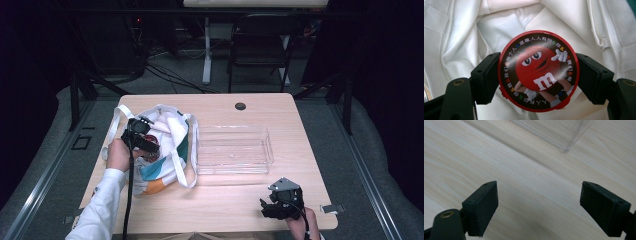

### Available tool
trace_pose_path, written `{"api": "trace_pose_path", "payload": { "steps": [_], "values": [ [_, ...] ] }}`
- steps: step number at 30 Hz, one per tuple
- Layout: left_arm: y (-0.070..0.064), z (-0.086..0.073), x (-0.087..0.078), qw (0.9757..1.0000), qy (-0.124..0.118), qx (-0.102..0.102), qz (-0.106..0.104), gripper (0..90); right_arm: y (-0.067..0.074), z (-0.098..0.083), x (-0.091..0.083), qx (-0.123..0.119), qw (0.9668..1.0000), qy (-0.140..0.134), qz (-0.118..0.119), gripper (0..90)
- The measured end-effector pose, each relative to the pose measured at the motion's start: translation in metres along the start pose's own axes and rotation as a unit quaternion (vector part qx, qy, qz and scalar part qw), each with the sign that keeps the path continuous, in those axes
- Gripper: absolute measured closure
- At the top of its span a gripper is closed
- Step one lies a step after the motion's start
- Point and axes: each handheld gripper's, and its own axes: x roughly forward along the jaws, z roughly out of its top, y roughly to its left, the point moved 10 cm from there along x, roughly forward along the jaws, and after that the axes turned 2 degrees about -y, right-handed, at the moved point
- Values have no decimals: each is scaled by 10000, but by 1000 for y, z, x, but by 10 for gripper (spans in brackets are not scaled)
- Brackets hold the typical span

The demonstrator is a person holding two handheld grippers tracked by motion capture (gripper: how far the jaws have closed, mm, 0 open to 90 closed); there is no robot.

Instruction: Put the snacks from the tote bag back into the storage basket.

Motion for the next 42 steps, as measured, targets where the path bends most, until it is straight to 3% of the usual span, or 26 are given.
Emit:
{"api": "trace_pose_path", "payload": {
  "steps": [16,27,42],
  "values": [
    [-3,8,-19,9997,-195,31,-153,261,0,0,1,17,10000,-1,-24,146],
    [0,9,-24,9996,-139,89,-216,261,-1,0,2,27,10000,5,-18,146],
    [-1,26,-44,9994,-235,134,-212,261,-1,0,2,8,10000,3,6,145]
  ]
}}
